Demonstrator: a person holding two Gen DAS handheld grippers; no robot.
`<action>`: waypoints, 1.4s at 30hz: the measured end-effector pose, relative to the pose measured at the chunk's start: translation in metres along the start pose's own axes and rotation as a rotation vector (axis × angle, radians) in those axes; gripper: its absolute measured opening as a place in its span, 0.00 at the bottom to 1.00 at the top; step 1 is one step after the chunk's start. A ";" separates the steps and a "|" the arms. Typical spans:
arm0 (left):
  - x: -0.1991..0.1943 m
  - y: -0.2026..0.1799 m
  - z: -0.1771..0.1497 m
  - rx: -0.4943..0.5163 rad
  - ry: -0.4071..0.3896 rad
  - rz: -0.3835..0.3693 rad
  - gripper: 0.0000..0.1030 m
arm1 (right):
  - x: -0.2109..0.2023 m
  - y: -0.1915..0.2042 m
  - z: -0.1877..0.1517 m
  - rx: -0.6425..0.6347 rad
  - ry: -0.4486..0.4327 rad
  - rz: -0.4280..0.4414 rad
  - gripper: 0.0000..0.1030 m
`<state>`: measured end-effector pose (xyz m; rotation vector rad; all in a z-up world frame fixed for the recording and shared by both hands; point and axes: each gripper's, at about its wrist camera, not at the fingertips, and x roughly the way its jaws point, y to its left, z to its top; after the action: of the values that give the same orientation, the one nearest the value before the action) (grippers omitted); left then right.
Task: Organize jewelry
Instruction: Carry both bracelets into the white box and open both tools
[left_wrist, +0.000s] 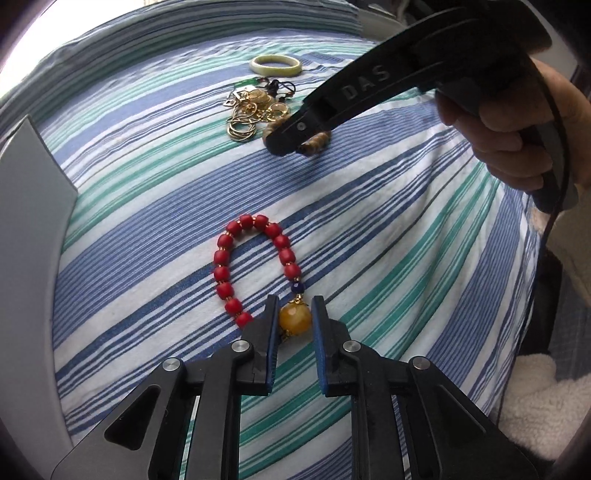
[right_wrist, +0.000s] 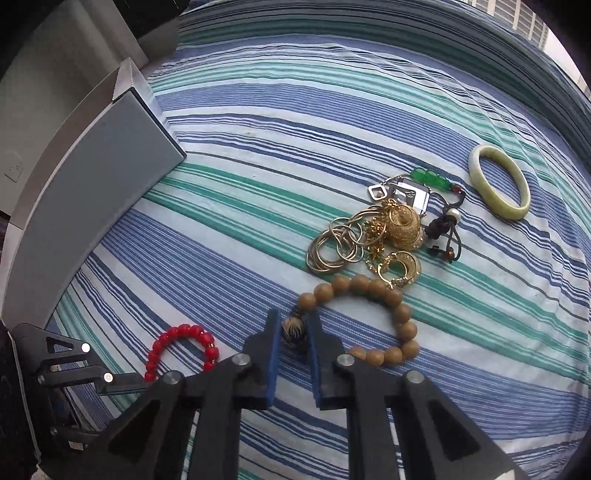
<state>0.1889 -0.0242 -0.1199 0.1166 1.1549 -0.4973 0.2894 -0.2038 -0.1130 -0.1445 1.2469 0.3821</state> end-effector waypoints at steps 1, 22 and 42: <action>-0.003 0.002 -0.001 -0.017 -0.012 -0.007 0.15 | -0.013 -0.001 -0.010 0.026 -0.027 0.023 0.14; -0.185 0.019 -0.078 -0.489 -0.331 -0.079 0.15 | -0.148 0.053 -0.138 0.125 -0.316 0.220 0.14; -0.281 0.223 -0.208 -0.933 -0.360 0.492 0.15 | -0.120 0.318 0.059 -0.326 -0.326 0.391 0.14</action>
<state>0.0223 0.3327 0.0104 -0.4730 0.8634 0.4643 0.1962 0.0854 0.0508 -0.1092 0.8790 0.9120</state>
